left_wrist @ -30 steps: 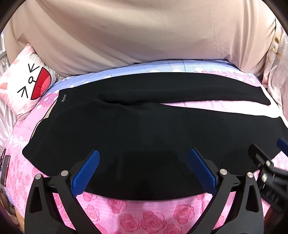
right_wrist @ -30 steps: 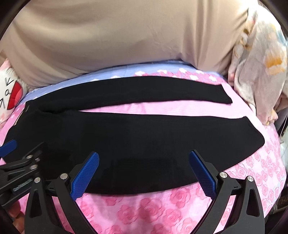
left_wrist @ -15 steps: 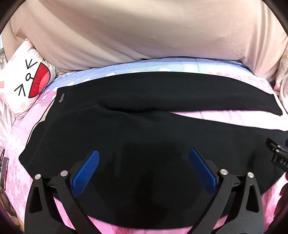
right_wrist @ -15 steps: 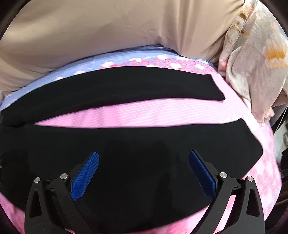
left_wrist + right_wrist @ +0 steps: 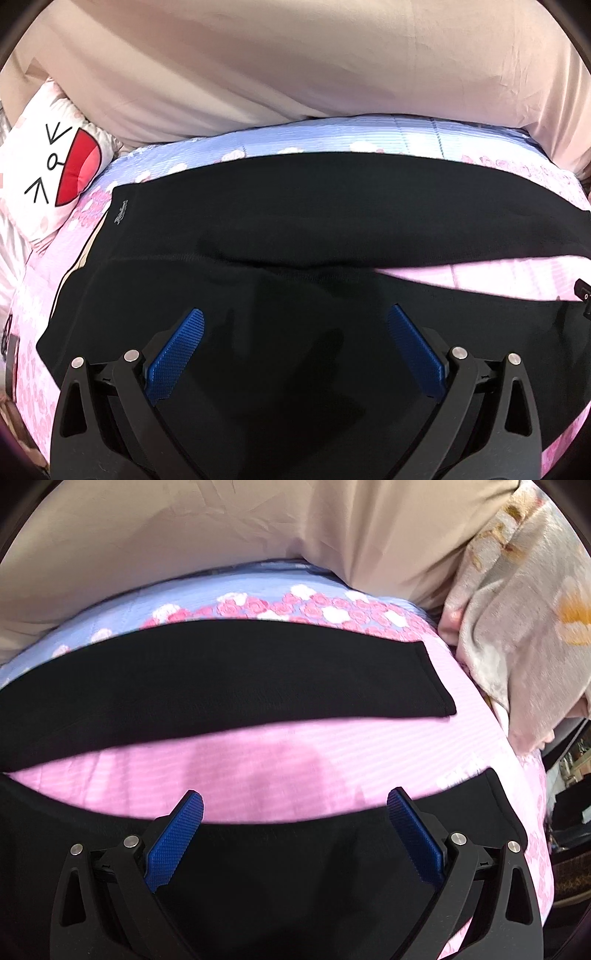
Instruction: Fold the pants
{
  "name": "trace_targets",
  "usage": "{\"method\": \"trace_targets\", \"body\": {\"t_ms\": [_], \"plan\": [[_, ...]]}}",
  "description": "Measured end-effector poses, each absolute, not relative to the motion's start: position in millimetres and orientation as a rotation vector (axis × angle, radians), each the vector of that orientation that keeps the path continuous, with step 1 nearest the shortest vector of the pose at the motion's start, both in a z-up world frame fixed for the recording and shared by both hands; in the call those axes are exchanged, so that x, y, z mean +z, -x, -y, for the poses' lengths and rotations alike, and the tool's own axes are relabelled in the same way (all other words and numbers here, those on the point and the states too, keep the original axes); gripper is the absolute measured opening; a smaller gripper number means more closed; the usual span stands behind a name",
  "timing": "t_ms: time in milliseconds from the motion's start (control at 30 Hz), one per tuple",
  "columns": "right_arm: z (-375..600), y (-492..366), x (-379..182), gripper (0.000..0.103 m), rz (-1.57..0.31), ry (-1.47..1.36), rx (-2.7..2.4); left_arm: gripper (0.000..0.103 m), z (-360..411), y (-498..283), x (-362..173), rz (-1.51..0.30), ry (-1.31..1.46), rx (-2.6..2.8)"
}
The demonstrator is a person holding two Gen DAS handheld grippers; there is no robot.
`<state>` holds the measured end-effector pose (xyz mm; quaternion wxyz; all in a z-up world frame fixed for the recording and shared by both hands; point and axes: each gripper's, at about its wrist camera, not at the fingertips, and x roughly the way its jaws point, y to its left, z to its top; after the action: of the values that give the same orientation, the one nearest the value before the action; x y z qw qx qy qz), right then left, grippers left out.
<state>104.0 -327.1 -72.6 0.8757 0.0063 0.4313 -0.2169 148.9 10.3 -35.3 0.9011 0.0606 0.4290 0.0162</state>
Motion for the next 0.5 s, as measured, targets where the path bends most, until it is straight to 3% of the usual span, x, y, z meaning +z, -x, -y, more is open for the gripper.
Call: {"method": "trace_targets", "body": {"t_ms": [333,500], "plan": [[476,-169,-64,0.097,-0.834,-0.242,-0.328,0.098,-145,-258,-2,-0.795,-0.028,0.149],[517,-208,-67,0.097,-0.856,-0.239,-0.293,0.098,-224,-310,-16,-0.871,0.049,0.256]]}}
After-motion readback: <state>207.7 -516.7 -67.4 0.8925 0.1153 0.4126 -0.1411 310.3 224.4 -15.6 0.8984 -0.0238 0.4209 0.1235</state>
